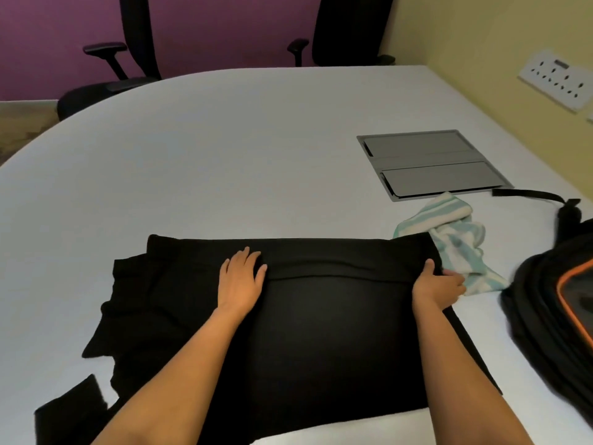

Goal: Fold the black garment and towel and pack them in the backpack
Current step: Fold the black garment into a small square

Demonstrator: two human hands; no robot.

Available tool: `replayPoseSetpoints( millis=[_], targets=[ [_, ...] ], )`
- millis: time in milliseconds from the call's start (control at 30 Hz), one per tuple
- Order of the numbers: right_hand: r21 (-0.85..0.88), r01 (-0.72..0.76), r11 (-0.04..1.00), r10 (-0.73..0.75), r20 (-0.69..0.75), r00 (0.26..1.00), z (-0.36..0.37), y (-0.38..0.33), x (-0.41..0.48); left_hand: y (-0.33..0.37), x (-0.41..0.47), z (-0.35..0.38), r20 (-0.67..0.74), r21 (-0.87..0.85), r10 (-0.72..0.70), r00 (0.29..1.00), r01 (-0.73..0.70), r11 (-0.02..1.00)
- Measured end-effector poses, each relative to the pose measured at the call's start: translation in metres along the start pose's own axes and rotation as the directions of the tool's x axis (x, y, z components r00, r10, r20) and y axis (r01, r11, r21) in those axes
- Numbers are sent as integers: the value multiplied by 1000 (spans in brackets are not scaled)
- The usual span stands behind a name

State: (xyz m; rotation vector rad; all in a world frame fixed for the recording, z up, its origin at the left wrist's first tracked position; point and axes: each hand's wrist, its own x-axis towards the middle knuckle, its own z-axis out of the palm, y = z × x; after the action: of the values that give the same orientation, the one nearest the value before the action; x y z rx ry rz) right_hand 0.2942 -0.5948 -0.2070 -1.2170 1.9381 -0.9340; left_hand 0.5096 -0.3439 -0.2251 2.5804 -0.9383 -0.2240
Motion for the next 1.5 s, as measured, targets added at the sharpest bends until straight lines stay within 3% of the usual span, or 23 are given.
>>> replayPoseSetpoints(
  millis=[133, 267, 400, 533, 600, 667, 733, 800, 933, 967, 1033, 1100, 1167, 1233, 1367, 1500],
  targets=[
    [68, -18, 998, 8, 139, 990, 0, 9, 3, -1, -9, 16, 177, 144, -27, 984, 1, 990],
    [214, 56, 975, -92, 164, 982, -7, 9, 13, -3, -11, 17, 224, 197, -39, 974, -6, 980],
    [405, -92, 910, -15, 253, 967, -15, -4, 21, -1, -10, 18, 256, 233, -70, 964, 8, 972],
    [454, -98, 886, -6, 223, 975, -21, -15, 30, 1, -9, 16, 281, 266, -86, 956, 9, 964],
    [373, 28, 927, -111, 203, 973, -27, -12, 37, 3, -8, 16, 280, 281, -92, 956, 10, 960],
    [153, 280, 948, -310, 234, 922, -33, -1, 41, 4, -8, 16, 272, 287, -95, 958, 14, 958],
    [-92, 529, 844, -477, 324, 817, -39, 15, 43, 5, -9, 16, 265, 283, -91, 960, 13, 959],
    [-282, 677, 680, -565, 386, 729, -43, 25, 43, 6, -11, 16, 258, 266, -84, 962, 13, 964],
    [-370, 815, 446, -734, 370, 570, -33, 12, 33, 2, -17, 16, 181, 275, -105, 978, 52, 960],
    [-349, 856, 380, -734, 449, 509, -28, 8, 32, -1, -19, 16, 159, 283, -118, 980, 69, 957],
    [-350, 903, 250, -586, 687, 429, -19, 10, 31, -5, -24, 16, 154, 283, -138, 978, 90, 955],
    [-413, 895, 170, -382, 809, 446, -12, 17, 34, -9, -25, 15, 180, 266, -142, 973, 91, 960],
    [-461, 870, 175, -309, 813, 493, -9, 17, 34, -11, -24, 11, 199, 247, -135, 971, 83, 965],
    [-470, 859, 204, -363, 778, 512, -8, 12, 25, -12, -23, 6, 206, 215, -136, 969, 90, 972],
    [-404, 850, 337, -488, 697, 525, -13, 8, -7, -15, -27, -10, 141, 215, -145, 979, 113, 970],
    [-321, 854, 409, -479, 721, 500, -15, 15, -59, -32, -46, -31, 30, 223, -159, 987, 149, 964]
  ],
)
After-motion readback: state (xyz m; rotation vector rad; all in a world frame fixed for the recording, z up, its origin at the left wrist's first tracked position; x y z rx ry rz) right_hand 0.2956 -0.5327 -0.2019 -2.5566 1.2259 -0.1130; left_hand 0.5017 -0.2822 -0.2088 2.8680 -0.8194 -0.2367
